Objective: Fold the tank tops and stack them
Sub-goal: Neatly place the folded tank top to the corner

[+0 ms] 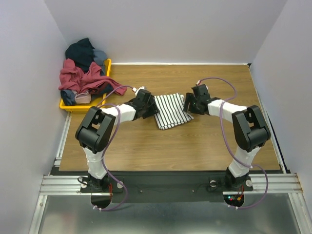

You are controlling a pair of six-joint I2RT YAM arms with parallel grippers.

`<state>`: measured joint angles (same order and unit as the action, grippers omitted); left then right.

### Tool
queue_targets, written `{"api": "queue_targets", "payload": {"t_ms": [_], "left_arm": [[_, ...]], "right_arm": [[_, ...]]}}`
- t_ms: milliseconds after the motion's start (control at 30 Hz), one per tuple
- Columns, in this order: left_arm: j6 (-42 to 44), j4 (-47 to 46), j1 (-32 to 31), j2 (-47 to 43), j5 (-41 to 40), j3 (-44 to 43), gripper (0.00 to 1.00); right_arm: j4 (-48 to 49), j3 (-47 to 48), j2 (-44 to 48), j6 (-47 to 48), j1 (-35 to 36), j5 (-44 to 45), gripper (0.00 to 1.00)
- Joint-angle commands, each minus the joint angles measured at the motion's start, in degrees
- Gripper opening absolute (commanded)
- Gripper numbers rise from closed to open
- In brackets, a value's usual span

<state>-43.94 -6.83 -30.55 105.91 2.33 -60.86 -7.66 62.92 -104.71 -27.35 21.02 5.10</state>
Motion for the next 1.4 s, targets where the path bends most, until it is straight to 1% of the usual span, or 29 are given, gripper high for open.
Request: {"api": "queue_targets", "payload": {"t_ms": [0, 33, 67, 133, 167, 200, 233, 267, 300, 367, 467, 533, 567, 667, 700, 800, 933, 1067, 1233, 1333, 1367], "left_arm": [[1.7, 5.5, 1.1, -4.6, -1.8, -1.5, 0.63], [1.5, 6.3, 2.7, -5.9, -1.5, -1.5, 0.63], [1.2, 6.7, 3.6, -8.4, -1.4, -1.1, 0.63], [0.8, 8.0, 5.2, -11.0, -1.4, -0.7, 0.63], [0.3, 8.9, 6.8, -13.7, -1.4, 0.0, 0.63], [0.0, 9.3, 7.3, -15.1, -1.4, 0.5, 0.63], [-0.3, 9.9, 8.0, -18.0, -1.3, 1.0, 0.63], [-0.4, 10.1, 8.3, -18.0, -1.3, 1.4, 0.63], [-0.4, 10.3, 8.7, -20.6, -1.2, 2.2, 0.63], [-0.4, 11.3, 8.9, -24.0, -1.1, 3.3, 0.63], [0.3, 11.9, 9.3, -26.5, 0.0, 4.4, 0.63], [0.9, 12.2, 9.5, -28.4, 0.5, 5.2, 0.63], [1.1, 12.6, 9.5, -29.5, 1.2, 5.6, 0.63], [1.8, 13.2, 9.7, -31.3, 1.6, 5.9, 0.63], [2.0, 13.4, 9.7, -32.4, 1.8, 6.2, 0.63], [2.7, 14.0, 9.8, -34.3, 2.6, 6.5, 0.63], [3.7, 14.3, 9.9, -35.4, 4.6, 6.8, 0.63], [4.8, 14.3, 9.9, -35.8, 7.2, 6.7, 0.62], [7.2, 15.3, 9.9, -35.8, 9.7, 6.3, 0.62], [9.3, 16.1, 10.1, -36.4, 10.4, 6.3, 0.62], [9.7, 16.1, 10.2, -36.6, 10.9, 6.5, 0.62]], "right_arm": [[-4.5, 0.9, 6.6, 0.5, 0.8, 7.5, 0.78], [-6.0, 1.7, 7.2, 0.5, 2.0, 9.2, 0.79], [-6.7, 2.3, 7.5, 0.5, 5.5, 10.1, 0.80], [-8.0, 3.9, 6.1, 0.3, 8.9, 11.2, 0.81], [-8.2, 5.3, 5.3, -0.7, 10.3, 11.0, 0.81], [-8.3, 5.7, 4.2, -1.1, 12.7, 11.1, 0.81], [-8.3, 6.8, 1.9, -1.9, 13.9, 11.5, 0.80], [-8.3, 7.5, 0.4, -1.9, 14.7, 11.5, 0.80], [-8.4, 8.0, -0.8, -2.7, 16.1, 11.4, 0.81], [-8.4, 9.6, -4.2, -3.9, 16.9, 11.0, 0.80], [-8.4, 11.3, -7.6, -4.5, 17.6, 11.2, 0.80], [-9.2, 13.0, -11.0, -4.8, 17.6, 13.2, 0.80], [-9.6, 13.5, -11.9, -4.6, 17.6, 15.6, 0.80], [-11.9, 14.5, -14.1, -4.3, 15.4, 18.1, 0.81], [-12.3, 14.5, -14.2, -3.7, 13.1, 19.0, 0.81], [-13.6, 14.7, -14.4, -2.1, 9.1, 19.2, 0.81], [-15.3, 16.2, -15.3, 1.3, 0.4, 17.9, 0.82], [-17.5, 21.6, -19.8, 6.7, -6.5, 16.9, 0.84], [-19.7, 31.7, -27.1, 9.6, -16.8, 11.7, 0.85], [-21.8, 38.7, -31.3, 12.4, -20.7, 12.6, 0.88], [-22.7, 40.2, -32.3, 13.3, -20.7, 12.5, 0.89]]}}
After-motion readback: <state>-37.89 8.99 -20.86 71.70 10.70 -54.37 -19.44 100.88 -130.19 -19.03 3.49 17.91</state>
